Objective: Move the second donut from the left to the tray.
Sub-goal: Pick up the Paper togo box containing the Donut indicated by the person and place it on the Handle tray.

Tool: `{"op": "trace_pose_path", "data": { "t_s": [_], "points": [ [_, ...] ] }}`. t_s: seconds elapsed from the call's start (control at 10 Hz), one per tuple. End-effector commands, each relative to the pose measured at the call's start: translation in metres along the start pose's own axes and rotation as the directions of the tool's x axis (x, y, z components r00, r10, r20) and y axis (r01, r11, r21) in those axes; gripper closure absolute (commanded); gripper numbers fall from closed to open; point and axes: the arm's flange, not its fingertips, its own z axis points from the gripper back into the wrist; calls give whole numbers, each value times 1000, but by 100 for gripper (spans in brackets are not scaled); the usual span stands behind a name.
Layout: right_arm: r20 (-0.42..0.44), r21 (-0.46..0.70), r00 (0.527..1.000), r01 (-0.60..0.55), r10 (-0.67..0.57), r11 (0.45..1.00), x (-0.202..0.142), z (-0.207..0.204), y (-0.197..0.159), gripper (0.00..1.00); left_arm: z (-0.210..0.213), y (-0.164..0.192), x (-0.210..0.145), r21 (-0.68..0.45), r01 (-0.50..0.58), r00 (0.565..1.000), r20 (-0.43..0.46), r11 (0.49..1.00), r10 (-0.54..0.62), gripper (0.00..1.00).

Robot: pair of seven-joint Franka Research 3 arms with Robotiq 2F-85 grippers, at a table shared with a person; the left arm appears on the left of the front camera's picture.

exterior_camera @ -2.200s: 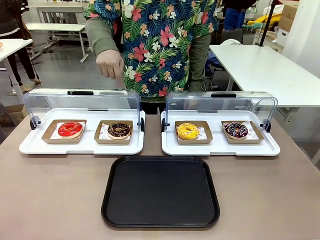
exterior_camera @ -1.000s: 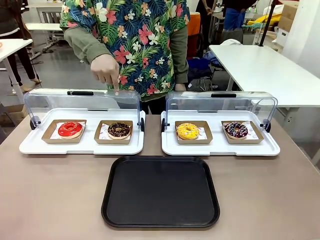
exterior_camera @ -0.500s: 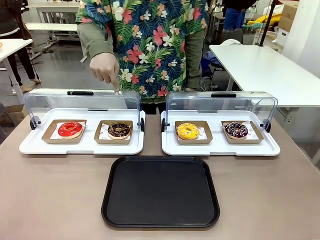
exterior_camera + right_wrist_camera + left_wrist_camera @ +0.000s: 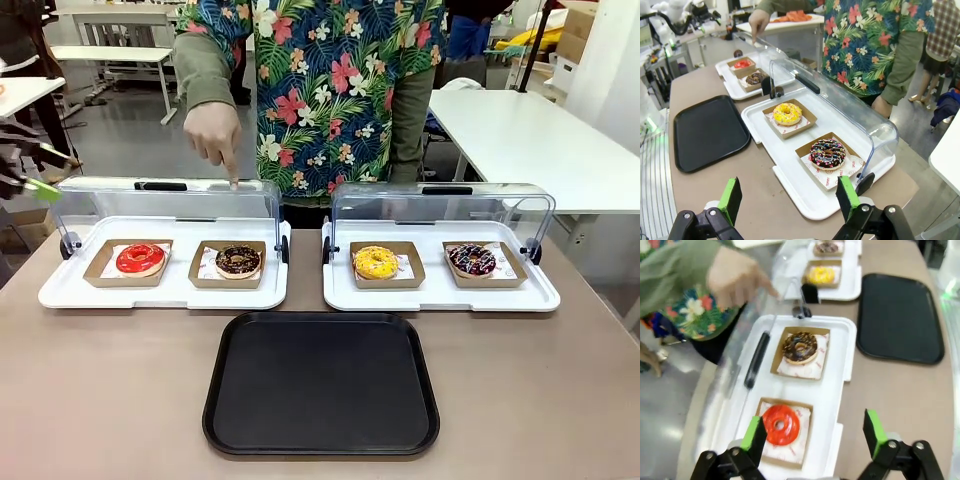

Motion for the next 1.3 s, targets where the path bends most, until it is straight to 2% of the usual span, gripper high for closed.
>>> {"op": "trace_pose_path", "data": {
  "t_s": [0.0, 0.3, 0.6, 1.0, 1.2],
  "points": [
    [21, -1, 1000, -16, 16, 1000, 1, 1, -1, 0, -45, -12, 30, -87, 45, 986, -158, 995, -58, 0],
    [21, -1, 1000, -16, 16, 1000, 1, 1, -1, 0, -119, -27, 64, -191, 79, 936, -324, 978, -139, 0],
    [21, -1, 1000, -16, 16, 1000, 1, 1, -1, 0, -184, -36, 70, -143, 125, 877, -447, 982, -177, 0],
    [21, -1, 1000, -16, 16, 1000, 1, 1, -1, 0, -258, -13, 61, -199, 93, 835, -518, 976, -185, 0],
    [21, -1, 1000, -16, 16, 1000, 1, 1, -1, 0, -273, -9, 59, -142, 123, 816, -548, 982, -181, 0]
  ]
}}
